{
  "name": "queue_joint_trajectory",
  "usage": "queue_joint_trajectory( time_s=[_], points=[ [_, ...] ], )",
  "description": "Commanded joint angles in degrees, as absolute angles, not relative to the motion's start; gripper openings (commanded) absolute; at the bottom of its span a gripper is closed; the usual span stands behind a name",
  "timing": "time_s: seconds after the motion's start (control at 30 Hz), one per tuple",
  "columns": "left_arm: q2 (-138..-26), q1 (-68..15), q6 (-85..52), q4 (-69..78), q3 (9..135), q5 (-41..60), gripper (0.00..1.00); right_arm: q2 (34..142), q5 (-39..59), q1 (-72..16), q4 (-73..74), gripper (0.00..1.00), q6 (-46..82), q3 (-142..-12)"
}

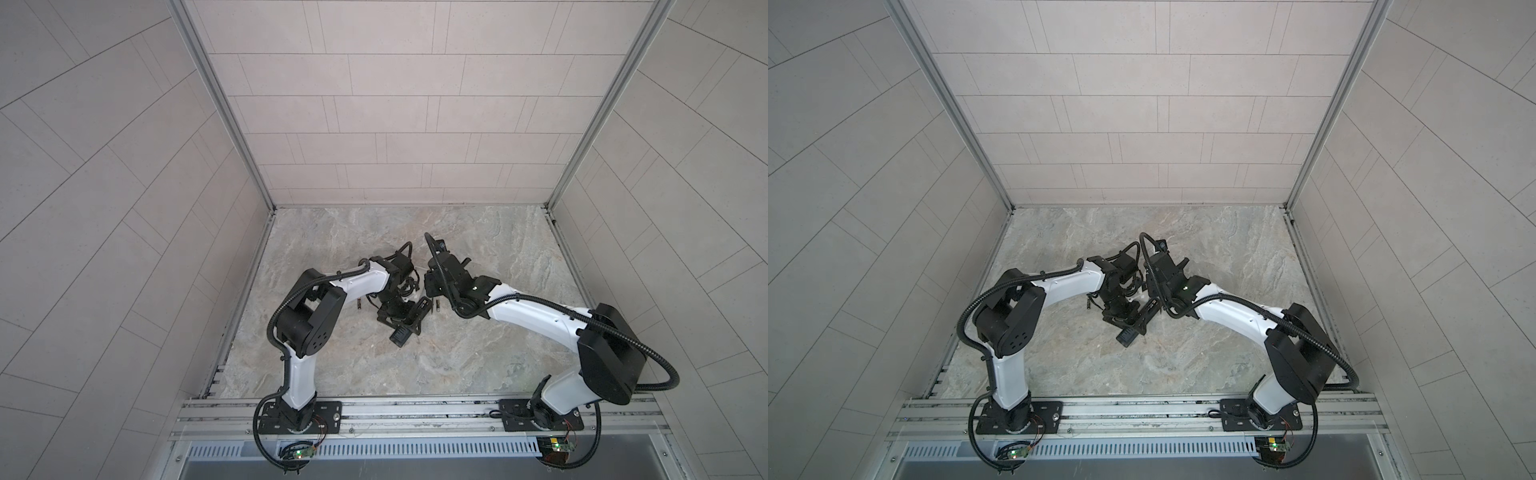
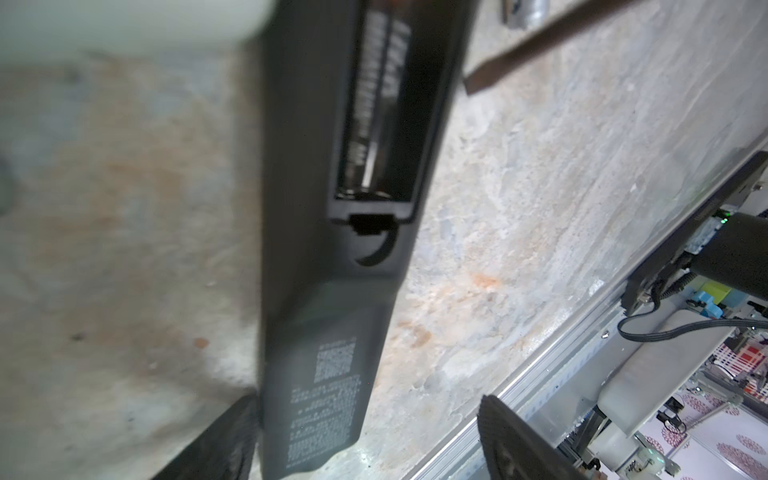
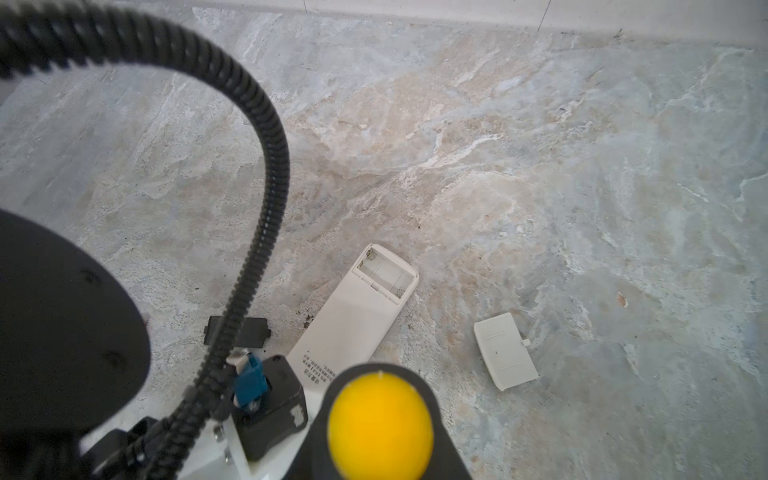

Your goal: Unload the batteries from the remote control

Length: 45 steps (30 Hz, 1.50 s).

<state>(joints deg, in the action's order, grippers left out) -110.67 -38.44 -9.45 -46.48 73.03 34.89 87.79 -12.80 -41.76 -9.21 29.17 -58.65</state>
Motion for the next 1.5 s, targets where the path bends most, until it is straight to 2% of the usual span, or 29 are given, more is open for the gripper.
queue_joint_trajectory(
  time_s=[0.0, 0.4, 0.73, 0.97, 1.17, 1.47],
  points=[
    [-110.8, -39.9, -10.0, -47.8, 73.6, 37.5, 0.90, 88.3, -14.2, -41.0, -9.0, 0.00, 29.9, -58.6],
    [-113.2, -44.1, -14.6, -45.5, 76.9, 40.6, 0.90, 87.5, -4.4, -36.9, -2.1, 0.00, 30.6, -55.8],
    [-116.7, -46.3, -18.5, -44.6, 81.5, 40.0, 0.91, 76.7, -5.8, -31.0, -8.3, 0.00, 28.7, -52.9],
    [-118.4, -47.6, -23.1, -43.3, 84.1, 35.6, 0.91, 68.0, -5.6, -25.5, -13.0, 0.00, 27.0, -50.8],
    [-119.6, -47.8, -28.3, -41.4, 87.8, 32.4, 0.91, 63.4, -6.3, -24.6, -13.3, 0.00, 26.5, -48.1],
    [-125.1, -48.9, -30.1, -42.1, 94.2, 33.7, 0.91, 60.3, -6.3, -23.9, -13.9, 0.00, 25.7, -46.7]
  ],
)
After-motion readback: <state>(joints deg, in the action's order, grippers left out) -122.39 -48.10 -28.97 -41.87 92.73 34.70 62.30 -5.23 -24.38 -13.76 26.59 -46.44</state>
